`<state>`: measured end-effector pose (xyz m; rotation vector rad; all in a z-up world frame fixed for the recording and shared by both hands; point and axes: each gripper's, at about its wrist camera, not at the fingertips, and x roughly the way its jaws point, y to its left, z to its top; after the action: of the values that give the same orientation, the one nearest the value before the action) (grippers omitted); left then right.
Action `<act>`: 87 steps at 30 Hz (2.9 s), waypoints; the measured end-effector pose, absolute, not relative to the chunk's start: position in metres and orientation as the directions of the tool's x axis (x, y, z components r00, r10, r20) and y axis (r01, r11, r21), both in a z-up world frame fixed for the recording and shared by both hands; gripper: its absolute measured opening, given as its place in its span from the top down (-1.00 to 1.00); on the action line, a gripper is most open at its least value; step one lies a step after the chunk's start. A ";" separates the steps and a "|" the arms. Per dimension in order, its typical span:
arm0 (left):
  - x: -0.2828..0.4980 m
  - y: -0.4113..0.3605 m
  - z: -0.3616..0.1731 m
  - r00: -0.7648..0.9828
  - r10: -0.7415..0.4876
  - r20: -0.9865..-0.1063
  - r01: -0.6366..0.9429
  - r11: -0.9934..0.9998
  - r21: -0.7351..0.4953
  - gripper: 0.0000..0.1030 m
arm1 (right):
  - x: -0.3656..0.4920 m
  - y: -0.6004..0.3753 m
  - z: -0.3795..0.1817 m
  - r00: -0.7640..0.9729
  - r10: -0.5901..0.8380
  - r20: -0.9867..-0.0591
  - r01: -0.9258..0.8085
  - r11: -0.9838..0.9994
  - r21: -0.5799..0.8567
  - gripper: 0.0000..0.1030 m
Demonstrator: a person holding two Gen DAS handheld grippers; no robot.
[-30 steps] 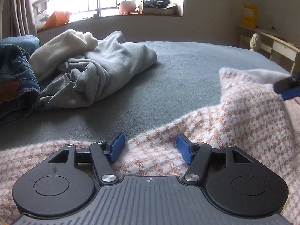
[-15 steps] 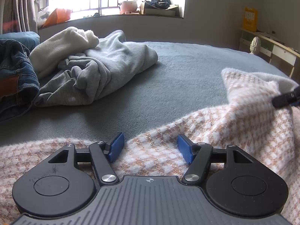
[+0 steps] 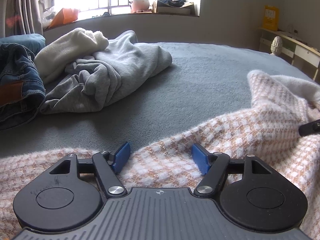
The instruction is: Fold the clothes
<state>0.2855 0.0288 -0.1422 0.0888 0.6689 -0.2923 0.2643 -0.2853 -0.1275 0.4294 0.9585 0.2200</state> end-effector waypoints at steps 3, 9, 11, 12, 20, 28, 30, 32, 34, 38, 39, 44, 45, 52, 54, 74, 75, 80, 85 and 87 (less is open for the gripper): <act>0.286 0.026 -0.142 0.748 -0.222 -0.626 0.288 0.957 0.005 -0.38 | 0.275 -0.277 -0.135 0.563 0.330 -0.758 0.022 0.911 0.412 0.68; 0.281 0.024 -0.137 0.755 -0.192 -0.627 0.270 0.962 0.031 -0.38 | 0.280 -0.287 -0.122 0.568 0.350 -0.745 0.053 0.888 0.457 0.23; 0.280 0.024 -0.135 0.757 -0.184 -0.627 0.261 0.965 0.032 -0.38 | 0.272 -0.305 -0.111 0.601 0.373 -0.706 0.064 0.859 0.508 0.09; 0.280 0.025 -0.134 0.758 -0.181 -0.626 0.256 0.966 0.030 -0.38 | 0.268 -0.315 -0.108 0.608 0.384 -0.695 0.069 0.846 0.529 0.08; 0.263 0.036 -0.110 0.773 -0.167 -0.612 0.230 0.973 0.026 -0.37 | 0.216 -0.350 -0.096 0.488 0.466 -0.738 0.068 0.823 0.565 0.05; 0.208 0.082 -0.050 0.784 -0.200 -0.587 0.214 0.976 -0.047 -0.37 | 0.133 -0.357 -0.088 0.357 0.593 -0.722 0.055 0.758 0.650 0.05; 0.185 0.093 -0.033 0.784 -0.207 -0.585 0.222 0.974 -0.048 -0.37 | 0.113 -0.358 -0.088 0.322 0.615 -0.720 0.059 0.746 0.664 0.05; 0.163 0.101 -0.016 0.784 -0.204 -0.586 0.220 0.974 -0.044 -0.37 | 0.095 -0.358 -0.092 0.276 0.643 -0.715 0.064 0.730 0.681 0.05; 0.142 0.108 0.003 0.786 -0.208 -0.583 0.222 0.974 -0.048 -0.37 | 0.076 -0.358 -0.097 0.251 0.674 -0.695 0.063 0.705 0.706 0.05; 0.105 0.106 0.040 0.776 -0.258 -0.575 0.287 0.957 -0.042 -0.37 | 0.051 -0.354 -0.109 0.178 0.722 -0.668 0.058 0.670 0.740 0.05; 0.097 0.101 0.046 0.763 -0.283 -0.580 0.319 0.947 -0.043 -0.37 | 0.047 -0.352 -0.111 0.154 0.727 -0.669 0.054 0.670 0.741 0.05; 0.044 0.051 0.021 0.636 -0.391 -0.666 0.498 0.866 -0.033 -0.38 | 0.024 -0.337 -0.112 0.100 0.707 -0.700 -0.009 0.704 0.710 0.07; 0.034 0.042 0.009 0.609 -0.393 -0.689 0.512 0.858 -0.037 -0.38 | 0.018 -0.334 -0.112 0.093 0.700 -0.708 -0.021 0.712 0.702 0.12; -0.023 0.052 -0.060 0.449 -0.362 -0.817 0.425 0.891 -0.161 -0.34 | -0.026 -0.316 -0.116 0.032 0.620 -0.784 -0.096 0.783 0.615 0.22; -0.033 0.070 -0.068 0.419 -0.345 -0.840 0.372 0.909 -0.188 -0.34 | -0.036 -0.314 -0.118 0.016 0.605 -0.796 -0.114 0.792 0.600 0.22; -0.084 0.112 -0.120 0.256 -0.394 -0.883 0.213 0.914 -0.346 -0.22 | -0.073 -0.306 -0.119 0.009 0.603 -0.797 -0.161 0.788 0.594 0.94; -0.084 0.111 -0.120 0.257 -0.392 -0.883 0.215 0.914 -0.343 -0.21 | -0.073 -0.306 -0.119 0.009 0.601 -0.800 -0.160 0.790 0.592 0.94; -0.085 0.111 -0.120 0.254 -0.390 -0.885 0.227 0.914 -0.337 -0.20 | -0.074 -0.302 -0.121 -0.003 0.586 -0.810 -0.165 0.799 0.578 0.95; -0.083 0.113 -0.123 0.247 -0.390 -0.887 0.241 0.912 -0.333 -0.20 | -0.074 -0.296 -0.126 -0.003 0.551 -0.834 -0.203 0.817 0.540 0.96; -0.080 0.114 -0.122 0.239 -0.386 -0.891 0.251 0.911 -0.327 -0.20 | -0.073 -0.293 -0.134 -0.008 0.537 -0.844 -0.203 0.825 0.527 0.97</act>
<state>-0.0803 0.1137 -0.1215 -0.1248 1.2561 -0.4379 -0.0731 -0.2934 -0.1336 0.2835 1.4695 0.5962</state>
